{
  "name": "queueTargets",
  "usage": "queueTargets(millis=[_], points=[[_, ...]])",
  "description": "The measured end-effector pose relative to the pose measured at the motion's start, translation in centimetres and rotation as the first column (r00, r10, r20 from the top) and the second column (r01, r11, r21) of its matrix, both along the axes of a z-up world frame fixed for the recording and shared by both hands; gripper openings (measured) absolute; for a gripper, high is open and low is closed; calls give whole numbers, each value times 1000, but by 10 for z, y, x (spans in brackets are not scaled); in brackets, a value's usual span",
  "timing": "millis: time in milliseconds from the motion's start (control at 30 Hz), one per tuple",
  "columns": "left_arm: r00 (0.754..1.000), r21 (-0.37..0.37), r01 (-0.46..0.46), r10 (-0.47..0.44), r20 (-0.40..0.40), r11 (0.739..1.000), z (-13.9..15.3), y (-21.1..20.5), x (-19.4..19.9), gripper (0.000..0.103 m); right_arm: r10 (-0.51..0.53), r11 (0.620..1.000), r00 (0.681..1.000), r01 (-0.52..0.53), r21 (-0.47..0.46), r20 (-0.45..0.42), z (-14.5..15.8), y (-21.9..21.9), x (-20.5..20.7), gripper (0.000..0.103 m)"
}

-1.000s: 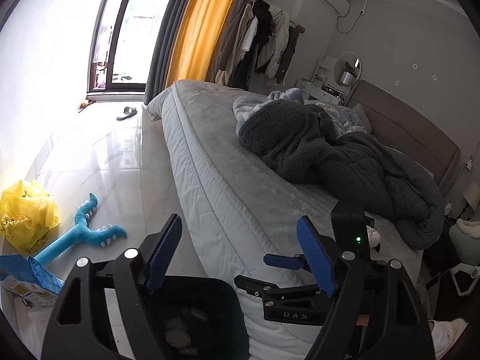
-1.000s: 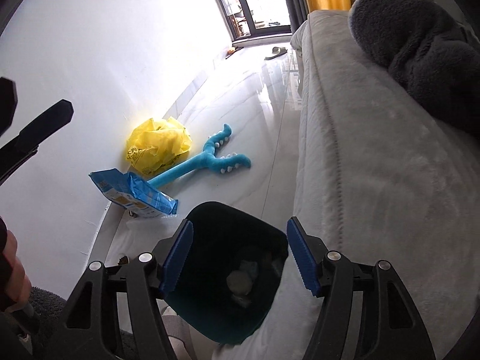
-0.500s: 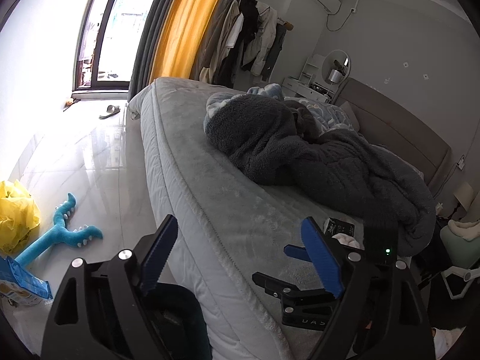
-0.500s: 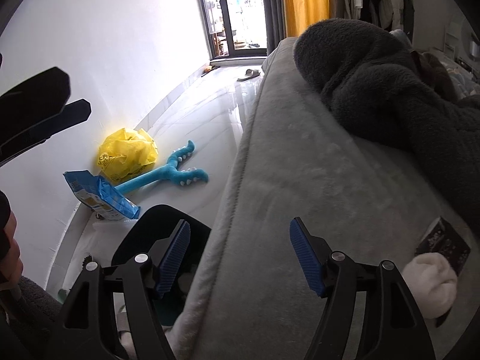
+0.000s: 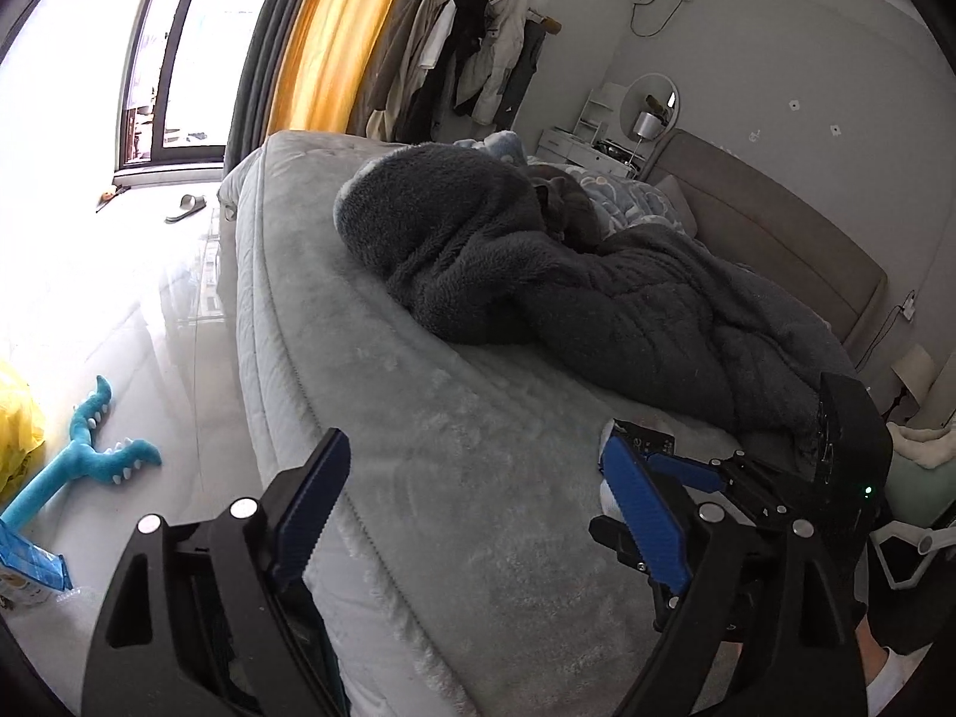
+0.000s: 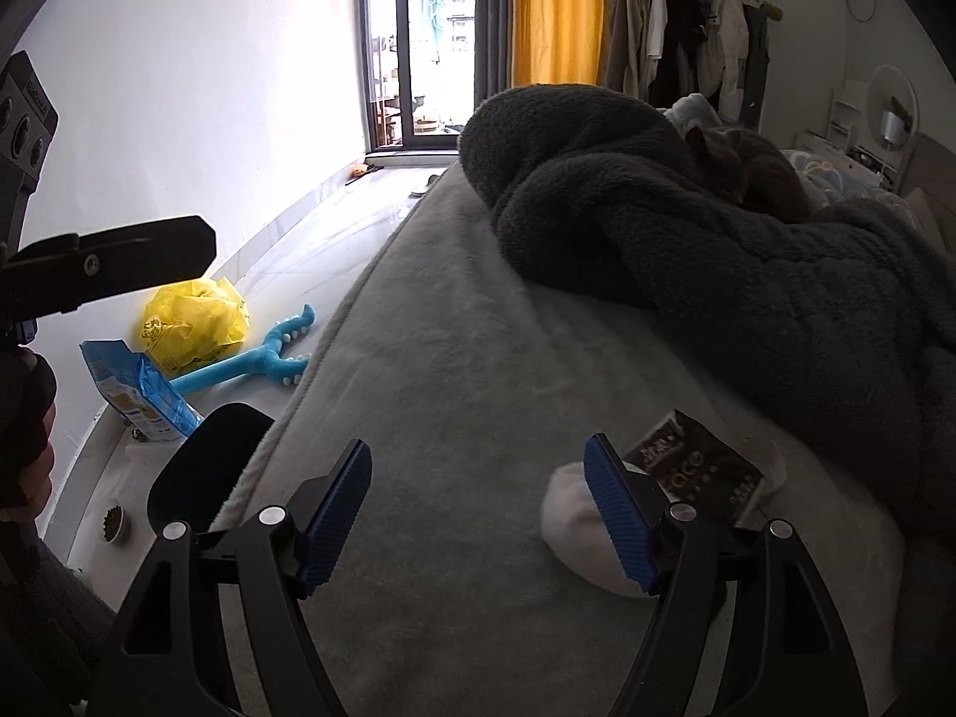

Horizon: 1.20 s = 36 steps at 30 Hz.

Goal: Collect trash
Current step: 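Move both open grippers back to the second sock and black wheel, then grasp the second white sock with the left gripper while the right gripper grasps the black wheel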

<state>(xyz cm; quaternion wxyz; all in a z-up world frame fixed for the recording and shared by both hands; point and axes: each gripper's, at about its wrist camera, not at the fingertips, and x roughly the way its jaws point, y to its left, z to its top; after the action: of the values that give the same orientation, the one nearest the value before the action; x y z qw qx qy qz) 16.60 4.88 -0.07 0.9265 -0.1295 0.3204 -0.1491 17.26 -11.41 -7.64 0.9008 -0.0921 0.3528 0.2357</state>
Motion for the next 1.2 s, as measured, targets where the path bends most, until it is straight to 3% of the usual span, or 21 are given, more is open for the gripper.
queueTargets(millis=[200, 367, 500, 733, 1067, 1200], points=[[999, 10, 36, -36, -25, 999, -10, -27, 7, 89, -36, 999, 999, 36, -14, 15, -4, -37, -4, 75], [993, -50, 87, -90, -78, 995, -21, -50, 18, 89, -60, 998, 998, 60, 2, 11, -5, -61, -5, 76], [987, -36, 121, -125, -101, 992, -30, -72, 23, 89, -68, 998, 998, 68, -13, -5, -11, -71, -4, 77], [968, -109, 194, -209, -141, 975, -50, -104, 32, 89, -79, 996, 996, 78, -40, -40, -26, -88, -1, 77], [952, -145, 226, -250, -175, 963, -66, -132, 41, 89, -80, 996, 995, 78, -31, -65, -37, -103, -3, 77], [948, -150, 214, -242, -208, 965, -74, -137, 46, 82, -82, 997, 993, 81, -17, -84, -41, -106, 1, 77]])
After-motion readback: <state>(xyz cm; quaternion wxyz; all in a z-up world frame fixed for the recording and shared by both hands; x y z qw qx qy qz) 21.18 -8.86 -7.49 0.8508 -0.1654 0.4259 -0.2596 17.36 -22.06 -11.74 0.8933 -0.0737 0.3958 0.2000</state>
